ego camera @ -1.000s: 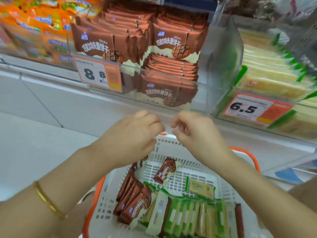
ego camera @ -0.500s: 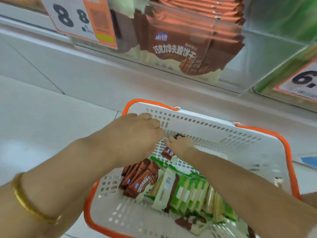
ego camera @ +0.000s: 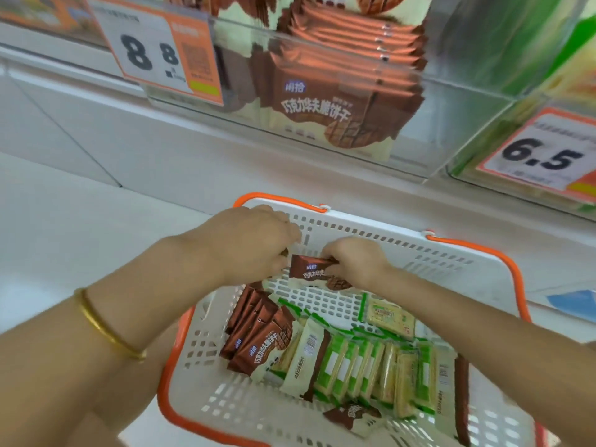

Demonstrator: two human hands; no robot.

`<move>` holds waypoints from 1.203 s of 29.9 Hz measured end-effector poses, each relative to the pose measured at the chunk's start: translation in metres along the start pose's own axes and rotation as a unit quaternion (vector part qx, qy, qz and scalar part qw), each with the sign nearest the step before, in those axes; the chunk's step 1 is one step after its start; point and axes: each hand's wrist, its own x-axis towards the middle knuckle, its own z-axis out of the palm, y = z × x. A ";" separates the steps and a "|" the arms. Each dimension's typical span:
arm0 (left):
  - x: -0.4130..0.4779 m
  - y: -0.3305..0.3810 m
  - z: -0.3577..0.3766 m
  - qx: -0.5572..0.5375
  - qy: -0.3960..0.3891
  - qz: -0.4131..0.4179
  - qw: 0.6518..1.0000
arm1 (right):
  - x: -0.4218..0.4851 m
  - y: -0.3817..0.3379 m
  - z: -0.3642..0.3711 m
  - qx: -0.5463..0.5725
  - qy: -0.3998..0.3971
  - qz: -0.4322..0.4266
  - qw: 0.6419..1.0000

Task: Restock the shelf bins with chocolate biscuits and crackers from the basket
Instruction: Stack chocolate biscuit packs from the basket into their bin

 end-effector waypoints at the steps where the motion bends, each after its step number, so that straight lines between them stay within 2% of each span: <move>1: -0.001 -0.001 -0.003 -0.027 0.008 -0.012 1.000 | -0.010 0.000 -0.016 0.047 0.028 -0.007 0.998; 5: -0.006 0.002 -0.021 -0.186 0.057 -0.033 0.980 | -0.063 -0.011 -0.080 0.191 0.122 -0.041 0.973; 9: -0.021 0.009 -0.053 -0.281 0.182 -0.010 0.942 | -0.107 -0.025 -0.122 0.225 0.192 -0.045 0.954; 13: -0.034 0.007 -0.080 -0.384 0.314 0.031 0.868 | -0.130 -0.029 -0.159 0.260 0.255 -0.041 0.930; 16: -0.034 0.007 -0.091 -0.444 0.442 0.025 0.779 | -0.136 -0.030 -0.196 0.273 0.321 -0.041 0.906; 17: -0.033 0.006 -0.093 -0.436 0.491 0.017 0.754 | -0.136 -0.029 -0.209 0.279 0.351 -0.035 0.893; 18: -0.033 0.005 -0.094 -0.401 0.534 0.005 0.744 | -0.134 -0.028 -0.223 0.280 0.382 -0.026 0.880; 19: -0.032 0.003 -0.095 -0.340 0.566 -0.012 0.751 | -0.131 -0.028 -0.236 0.275 0.412 -0.016 0.869; 21: -0.030 -0.002 -0.095 -0.202 0.577 -0.035 0.791 | -0.118 -0.026 -0.260 0.254 0.454 0.007 0.854; 23: -0.026 -0.008 -0.093 -0.123 0.541 -0.036 0.832 | -0.098 -0.025 -0.279 0.217 0.467 0.037 0.856; 25: -0.022 -0.008 -0.089 -0.087 0.503 -0.033 0.859 | -0.075 -0.023 -0.290 0.177 0.462 0.064 0.867; 27: -0.021 -0.006 -0.085 -0.068 0.488 -0.035 0.870 | -0.053 -0.022 -0.294 0.136 0.455 0.081 0.876; 30: -0.020 -0.006 -0.082 -0.058 0.487 -0.036 0.871 | -0.029 -0.017 -0.292 0.084 0.471 0.113 0.871; 36: -0.020 -0.005 -0.082 -0.056 0.487 -0.037 0.871 | -0.017 -0.015 -0.288 0.013 0.491 0.102 0.865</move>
